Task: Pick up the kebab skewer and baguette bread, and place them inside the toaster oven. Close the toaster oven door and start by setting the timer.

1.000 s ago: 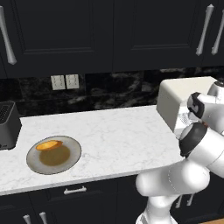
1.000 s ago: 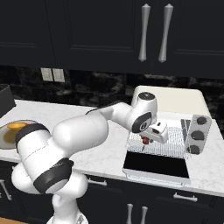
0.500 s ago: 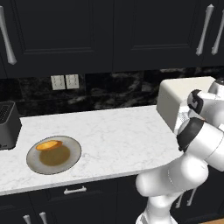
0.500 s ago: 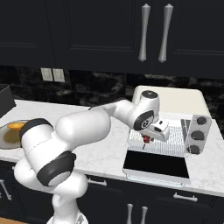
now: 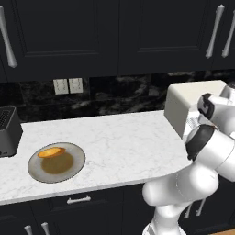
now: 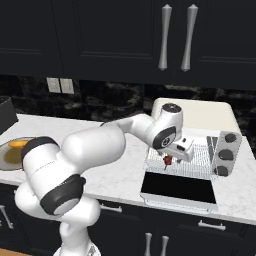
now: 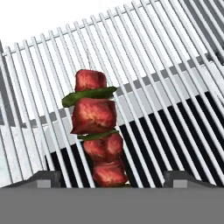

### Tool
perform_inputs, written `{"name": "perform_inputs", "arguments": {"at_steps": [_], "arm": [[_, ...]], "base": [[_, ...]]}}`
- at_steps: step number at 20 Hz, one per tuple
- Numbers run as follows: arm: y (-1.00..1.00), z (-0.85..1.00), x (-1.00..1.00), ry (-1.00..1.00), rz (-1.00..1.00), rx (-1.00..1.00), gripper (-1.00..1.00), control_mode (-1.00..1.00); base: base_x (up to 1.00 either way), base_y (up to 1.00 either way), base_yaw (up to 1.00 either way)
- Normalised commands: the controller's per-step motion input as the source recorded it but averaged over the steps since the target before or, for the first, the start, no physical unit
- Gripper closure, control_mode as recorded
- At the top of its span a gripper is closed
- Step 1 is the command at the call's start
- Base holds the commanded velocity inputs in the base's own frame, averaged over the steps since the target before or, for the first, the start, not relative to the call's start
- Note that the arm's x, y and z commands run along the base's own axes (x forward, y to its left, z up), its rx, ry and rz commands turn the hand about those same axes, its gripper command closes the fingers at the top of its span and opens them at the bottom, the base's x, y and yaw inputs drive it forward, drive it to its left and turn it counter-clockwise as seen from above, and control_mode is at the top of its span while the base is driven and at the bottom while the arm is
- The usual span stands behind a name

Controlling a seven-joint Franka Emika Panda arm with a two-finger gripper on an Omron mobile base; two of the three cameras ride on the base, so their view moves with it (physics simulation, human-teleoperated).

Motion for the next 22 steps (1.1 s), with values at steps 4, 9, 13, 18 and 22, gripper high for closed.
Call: {"name": "perform_inputs", "arguments": {"at_steps": [4, 9, 13, 18, 22], "arm": [[0.17, 0.67, -0.76, -0.02, 0.0, 0.0, -1.0, -1.0], [0.96, 0.23, -1.0, -0.06, 0.09, -0.15, -1.0, -1.0], [1.0, 0.2, -0.99, -0.01, 0.24, -0.19, -1.0, -1.0], [1.0, 0.04, -0.71, 0.0, 0.36, -0.12, -1.0, -1.0], [1.0, 0.12, -0.19, 0.0, 0.4, -0.02, -1.0, -1.0]], "base": [[0.0, 0.0, 0.0], [0.0, 0.0, 0.0], [0.0, 0.0, 0.0], [0.0, 0.0, 0.0], [0.0, 0.0, 0.0]]}}
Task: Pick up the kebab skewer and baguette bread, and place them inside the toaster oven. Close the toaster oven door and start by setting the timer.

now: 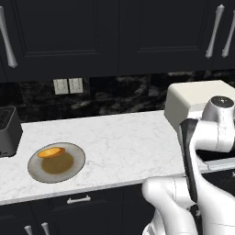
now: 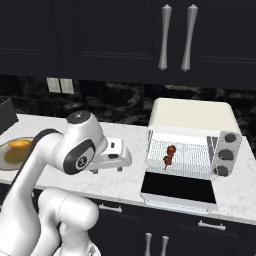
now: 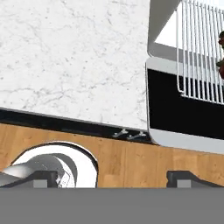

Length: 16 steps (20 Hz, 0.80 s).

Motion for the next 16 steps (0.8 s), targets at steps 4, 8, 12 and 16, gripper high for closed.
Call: {"name": "perform_inputs", "arguments": {"at_steps": [4, 8, 12, 16], "arm": [[1.0, 0.2, 0.0, 0.0, 0.44, 0.0, -1.0, -1.0], [1.0, 0.13, 0.0, 0.0, 0.46, -0.03, -1.0, -1.0], [1.0, 0.05, 0.0, 0.0, 0.37, -0.09, -1.0, -1.0], [1.0, 0.0, 0.0, -0.08, 0.14, -0.3, -1.0, -1.0]], "base": [[0.0, 0.0, 0.0], [0.0, 0.0, 0.0], [0.0, 0.0, 0.0], [0.0, 0.0, 0.0]]}}
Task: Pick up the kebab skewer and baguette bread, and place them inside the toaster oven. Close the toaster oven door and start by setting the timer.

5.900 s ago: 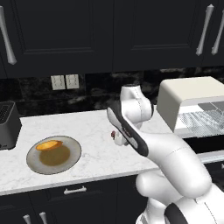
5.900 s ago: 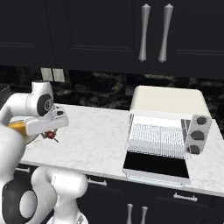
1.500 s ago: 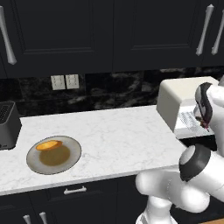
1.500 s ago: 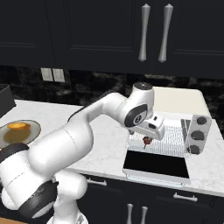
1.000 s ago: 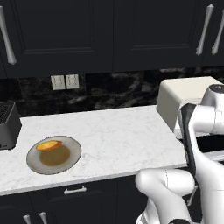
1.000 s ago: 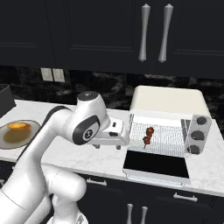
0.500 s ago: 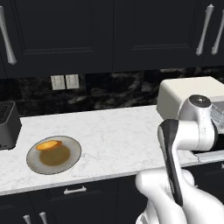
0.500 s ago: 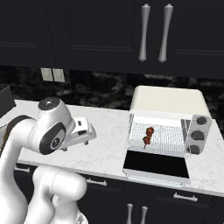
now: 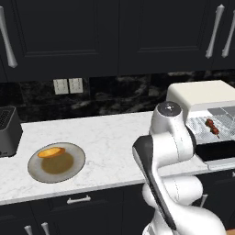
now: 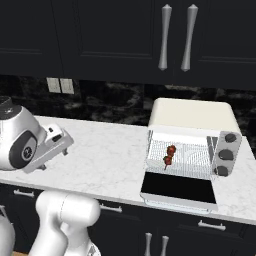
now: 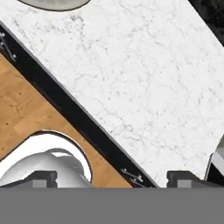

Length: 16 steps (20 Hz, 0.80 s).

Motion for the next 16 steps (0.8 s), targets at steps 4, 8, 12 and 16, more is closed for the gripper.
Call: {"name": "perform_inputs", "arguments": {"at_steps": [4, 8, 12, 16], "arm": [[1.0, 0.0, 0.02, -0.05, 0.14, -0.24, -1.0, -1.0], [1.0, 0.0, 0.33, 0.0, 0.13, -0.17, -1.0, -1.0], [1.0, 0.0, 0.48, 0.0, 0.19, -0.09, -1.0, -1.0], [1.0, 0.0, 0.54, 0.04, 0.22, -0.06, -1.0, -1.0]], "base": [[0.0, 0.0, 0.0], [0.0, 0.0, 0.0], [0.0, 0.0, 0.0], [0.0, 0.0, 0.0]]}}
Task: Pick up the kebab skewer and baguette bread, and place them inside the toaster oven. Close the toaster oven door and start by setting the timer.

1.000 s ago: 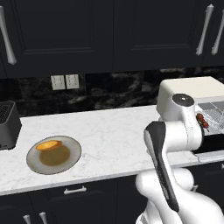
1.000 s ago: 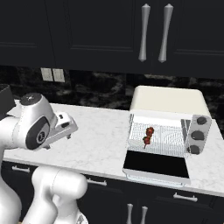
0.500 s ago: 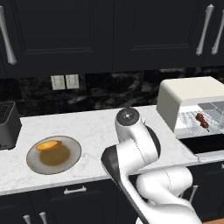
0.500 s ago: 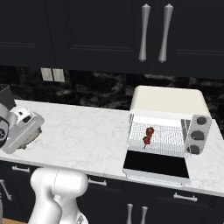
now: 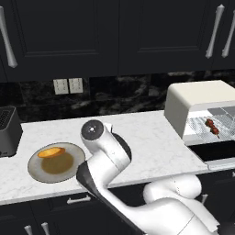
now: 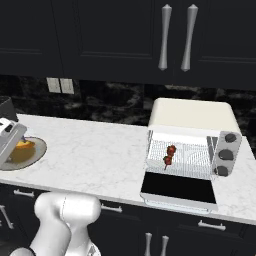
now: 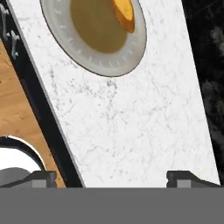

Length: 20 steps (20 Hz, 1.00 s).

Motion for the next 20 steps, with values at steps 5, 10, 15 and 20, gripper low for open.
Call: {"name": "perform_inputs", "arguments": {"at_steps": [5, 10, 15, 20], "arm": [[1.0, -0.02, 0.72, 0.16, 0.19, -0.04, -1.0, -1.0], [1.0, -0.2, 0.96, 0.25, 0.18, -0.07, -1.0, -1.0], [1.0, -0.43, 0.44, 0.26, 0.13, -0.23, -1.0, -1.0], [0.56, -0.18, 0.36, 0.19, 0.08, -0.29, -1.0, -1.0]], "base": [[0.0, 0.0, 0.0], [0.0, 0.0, 0.0], [0.0, 0.0, 0.0], [0.0, 0.0, 0.0]]}}
